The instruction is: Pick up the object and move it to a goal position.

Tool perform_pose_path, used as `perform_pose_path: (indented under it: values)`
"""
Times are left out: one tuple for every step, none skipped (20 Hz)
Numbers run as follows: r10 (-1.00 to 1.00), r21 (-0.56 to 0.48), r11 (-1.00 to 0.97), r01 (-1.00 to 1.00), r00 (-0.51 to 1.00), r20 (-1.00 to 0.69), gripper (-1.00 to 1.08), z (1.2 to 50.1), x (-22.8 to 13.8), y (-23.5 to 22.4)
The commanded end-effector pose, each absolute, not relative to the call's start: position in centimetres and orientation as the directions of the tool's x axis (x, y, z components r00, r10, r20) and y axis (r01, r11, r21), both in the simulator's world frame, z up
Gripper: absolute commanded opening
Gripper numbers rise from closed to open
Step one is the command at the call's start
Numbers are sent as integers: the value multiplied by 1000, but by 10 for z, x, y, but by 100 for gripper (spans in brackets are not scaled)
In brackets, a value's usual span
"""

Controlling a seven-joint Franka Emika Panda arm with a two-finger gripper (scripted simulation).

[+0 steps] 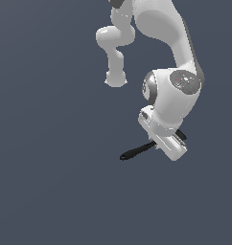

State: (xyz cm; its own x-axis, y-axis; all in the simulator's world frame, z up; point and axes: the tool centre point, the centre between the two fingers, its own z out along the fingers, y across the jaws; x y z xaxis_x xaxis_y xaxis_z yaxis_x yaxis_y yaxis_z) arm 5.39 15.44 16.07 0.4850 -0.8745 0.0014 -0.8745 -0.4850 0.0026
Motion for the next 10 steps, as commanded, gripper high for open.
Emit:
perform_pose_path:
  values:
    - [-875, 1, -485, -875, 485, 2, -100, 171, 64, 166]
    - [-875, 1, -485, -875, 485, 2, -100, 174, 68, 170]
    - [-875, 1, -485, -875, 485, 2, -100, 177, 71, 174]
    - [-875, 1, -485, -875, 485, 1, -100, 180, 75, 178]
    - [-875, 1, -485, -875, 485, 1, -100, 183, 78, 181]
    - [-875, 1, -485, -875, 485, 1, -100, 186, 81, 185]
    - [-875, 1, -485, -875, 485, 1, -100, 189, 85, 189]
    - [-874, 1, -485, -874, 485, 1, -100, 192, 88, 192]
    - [-874, 1, -485, -874, 485, 1, -100, 194, 91, 195]
    - [-874, 1, -485, -874, 485, 1, -100, 196, 93, 198]
